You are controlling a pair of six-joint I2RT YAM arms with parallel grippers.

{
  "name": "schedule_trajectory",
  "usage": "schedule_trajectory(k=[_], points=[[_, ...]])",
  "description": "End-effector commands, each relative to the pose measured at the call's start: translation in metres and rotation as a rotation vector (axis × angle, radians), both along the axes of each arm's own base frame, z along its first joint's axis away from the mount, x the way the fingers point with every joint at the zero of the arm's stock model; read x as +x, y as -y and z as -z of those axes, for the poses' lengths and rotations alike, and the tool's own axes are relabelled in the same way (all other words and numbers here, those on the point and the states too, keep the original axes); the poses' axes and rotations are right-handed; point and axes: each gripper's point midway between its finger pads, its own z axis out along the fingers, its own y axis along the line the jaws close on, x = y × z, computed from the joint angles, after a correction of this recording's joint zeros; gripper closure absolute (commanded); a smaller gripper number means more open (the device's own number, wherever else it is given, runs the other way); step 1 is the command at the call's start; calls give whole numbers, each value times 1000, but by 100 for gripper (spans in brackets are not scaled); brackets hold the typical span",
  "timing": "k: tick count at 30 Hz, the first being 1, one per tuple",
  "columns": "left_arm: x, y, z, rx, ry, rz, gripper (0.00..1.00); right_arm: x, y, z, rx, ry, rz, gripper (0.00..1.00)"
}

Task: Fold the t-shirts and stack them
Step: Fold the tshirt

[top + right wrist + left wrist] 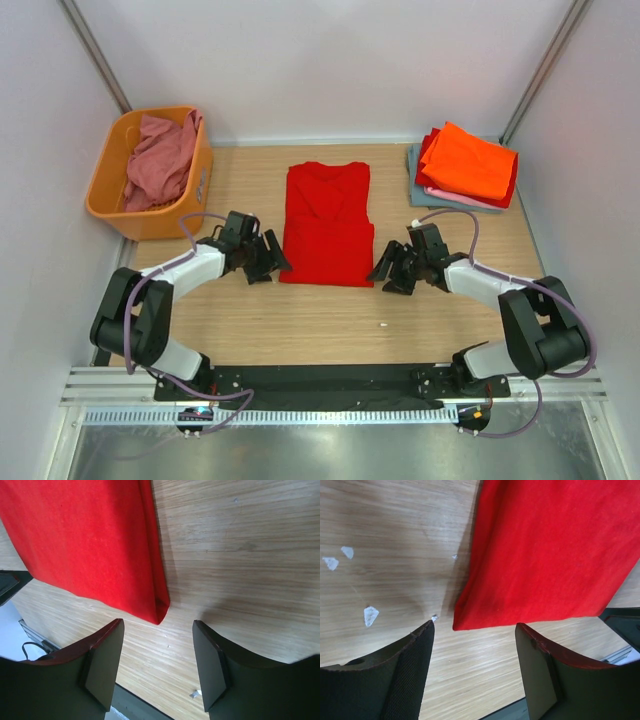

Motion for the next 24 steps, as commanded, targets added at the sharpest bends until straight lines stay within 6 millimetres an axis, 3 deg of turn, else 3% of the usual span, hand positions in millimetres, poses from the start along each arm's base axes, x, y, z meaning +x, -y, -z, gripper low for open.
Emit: schedule_trajectory(k=[1,5,14,16,19,20,24], points=[[11,11,-2,-39,41,4,34,8,-11,-2,42,35,2,38],[7,17,3,-20,37,17,36,7,-18,6,37,21,-5,41],[3,26,13,18,32,31,65,4,-19,13,24,16,-9,62],[4,26,14,25,35,29,67,4,-19,15,20,14,-10,68],[5,24,16,37,38,25,77,6,-19,15,17,17,-15,81],[5,25,16,37,38,27,84,6,-20,15,17,18,-16,88],[3,27,12,26,42,37,96,11,-21,9,18,35,-21,98]])
